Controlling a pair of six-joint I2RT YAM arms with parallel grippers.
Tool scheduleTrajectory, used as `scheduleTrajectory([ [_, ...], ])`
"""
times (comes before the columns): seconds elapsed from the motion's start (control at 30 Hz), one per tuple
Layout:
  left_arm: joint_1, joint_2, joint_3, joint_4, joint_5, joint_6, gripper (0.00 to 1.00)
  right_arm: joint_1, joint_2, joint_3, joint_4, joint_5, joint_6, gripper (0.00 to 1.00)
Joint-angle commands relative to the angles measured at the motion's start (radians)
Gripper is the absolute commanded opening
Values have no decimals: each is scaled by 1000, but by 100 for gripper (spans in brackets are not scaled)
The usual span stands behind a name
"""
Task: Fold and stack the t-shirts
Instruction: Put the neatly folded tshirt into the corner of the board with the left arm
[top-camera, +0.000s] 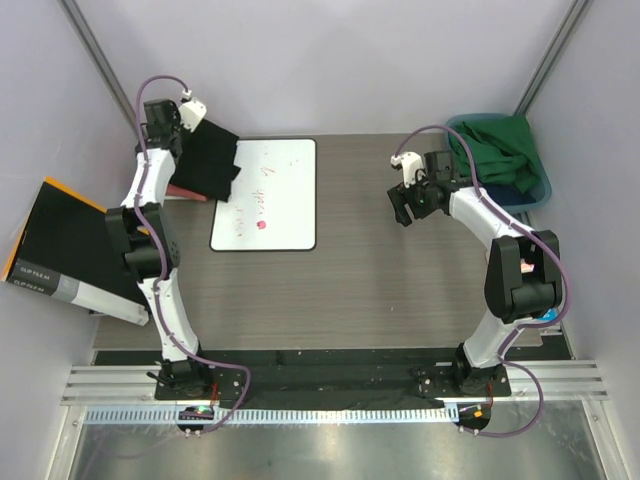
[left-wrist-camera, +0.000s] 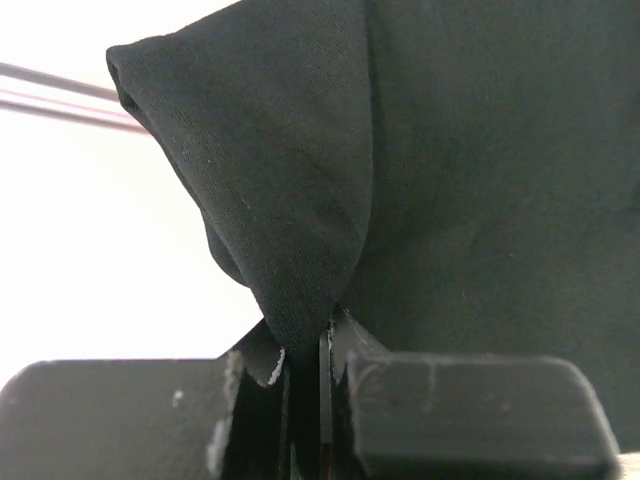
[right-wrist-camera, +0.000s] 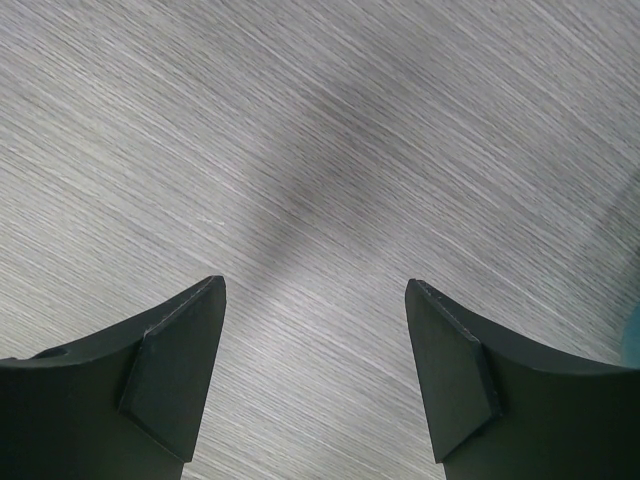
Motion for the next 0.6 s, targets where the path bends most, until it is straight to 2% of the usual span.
scheduleTrajectory([
  [0.0,35,-31,-6,167,-54,42,0,-3,-58,0,29,3,-7,77],
  [0.57,89,49,4,227,-80,99,0,-2,-31,30,21,1,-2,77],
])
